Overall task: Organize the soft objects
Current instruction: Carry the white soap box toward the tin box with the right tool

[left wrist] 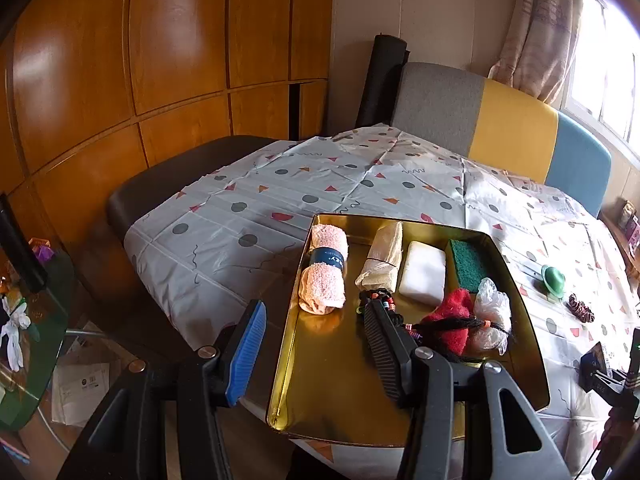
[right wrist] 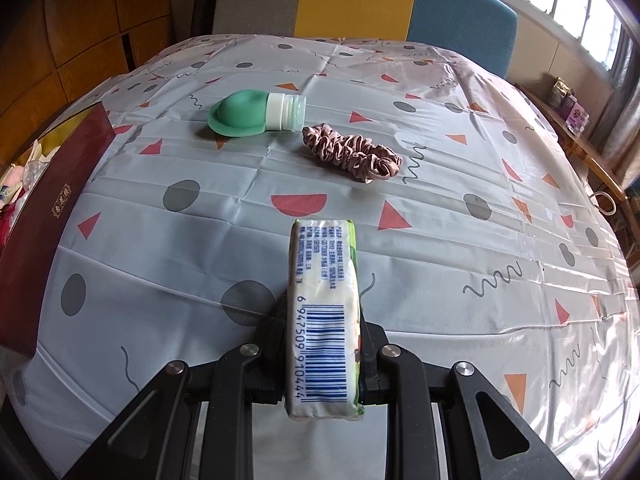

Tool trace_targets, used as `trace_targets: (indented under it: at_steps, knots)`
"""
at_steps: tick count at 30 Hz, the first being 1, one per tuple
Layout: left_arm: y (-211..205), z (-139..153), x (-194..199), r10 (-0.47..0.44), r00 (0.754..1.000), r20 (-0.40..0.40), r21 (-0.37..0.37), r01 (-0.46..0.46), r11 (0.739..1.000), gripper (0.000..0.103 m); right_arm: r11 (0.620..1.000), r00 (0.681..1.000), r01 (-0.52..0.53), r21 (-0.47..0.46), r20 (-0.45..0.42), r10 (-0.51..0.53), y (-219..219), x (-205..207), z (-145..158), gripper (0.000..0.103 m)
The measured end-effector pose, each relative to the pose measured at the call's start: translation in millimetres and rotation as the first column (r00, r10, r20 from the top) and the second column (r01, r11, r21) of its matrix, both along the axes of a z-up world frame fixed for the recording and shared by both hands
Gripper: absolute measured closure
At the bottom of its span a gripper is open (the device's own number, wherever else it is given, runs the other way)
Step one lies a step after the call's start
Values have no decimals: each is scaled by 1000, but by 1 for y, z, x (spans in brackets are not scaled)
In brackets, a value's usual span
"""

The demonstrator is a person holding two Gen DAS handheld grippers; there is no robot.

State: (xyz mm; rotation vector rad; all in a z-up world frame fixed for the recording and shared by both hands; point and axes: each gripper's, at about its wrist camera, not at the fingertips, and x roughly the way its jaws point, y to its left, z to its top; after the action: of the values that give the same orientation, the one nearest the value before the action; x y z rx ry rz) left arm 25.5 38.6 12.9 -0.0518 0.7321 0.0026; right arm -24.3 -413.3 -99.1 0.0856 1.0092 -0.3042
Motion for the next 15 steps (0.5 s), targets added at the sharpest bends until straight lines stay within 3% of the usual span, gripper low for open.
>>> trace_targets:
  at_steps: [15]
  knots:
    - [7,-9,-2,0,1000,-18,-18,-1,1000,51,986,999,-53,159,-1,53,43,-6,6,79]
